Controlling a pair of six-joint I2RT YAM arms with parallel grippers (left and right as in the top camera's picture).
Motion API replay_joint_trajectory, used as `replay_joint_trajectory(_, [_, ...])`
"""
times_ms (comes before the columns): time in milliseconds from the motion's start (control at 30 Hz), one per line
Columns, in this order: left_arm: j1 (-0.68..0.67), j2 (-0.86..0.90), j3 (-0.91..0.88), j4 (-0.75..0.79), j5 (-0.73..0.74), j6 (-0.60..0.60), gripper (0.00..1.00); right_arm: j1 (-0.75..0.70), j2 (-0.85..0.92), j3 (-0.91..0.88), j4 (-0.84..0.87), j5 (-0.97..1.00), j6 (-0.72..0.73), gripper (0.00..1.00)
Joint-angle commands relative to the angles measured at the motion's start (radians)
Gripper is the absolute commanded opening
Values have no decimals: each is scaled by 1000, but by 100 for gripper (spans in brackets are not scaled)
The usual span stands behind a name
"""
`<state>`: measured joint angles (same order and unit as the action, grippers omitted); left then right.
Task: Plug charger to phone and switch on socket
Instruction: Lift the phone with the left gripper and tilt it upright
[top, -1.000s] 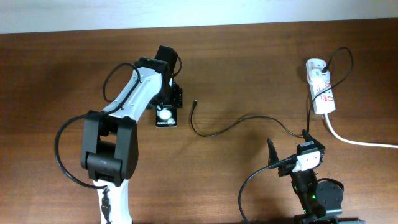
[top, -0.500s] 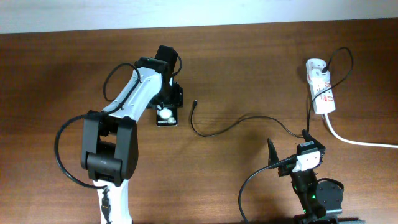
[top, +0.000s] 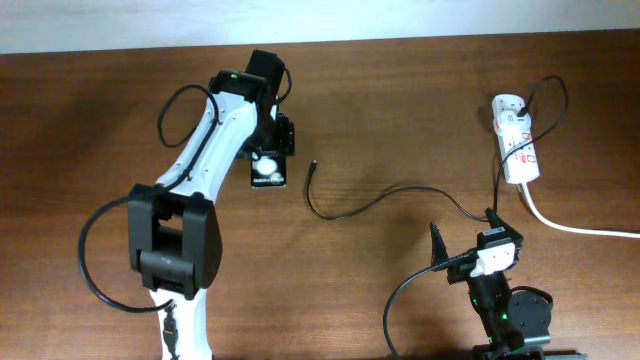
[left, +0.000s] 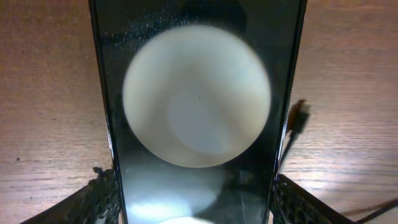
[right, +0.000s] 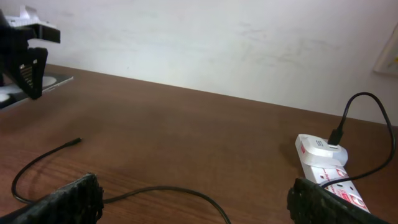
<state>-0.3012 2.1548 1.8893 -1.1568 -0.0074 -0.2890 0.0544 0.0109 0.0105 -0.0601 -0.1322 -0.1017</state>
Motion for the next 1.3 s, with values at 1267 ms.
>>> replay_joint_trajectory(1267, [-1, -116, 34, -4, 285, -329, 0, 6, -7, -5, -6, -13, 5, 99])
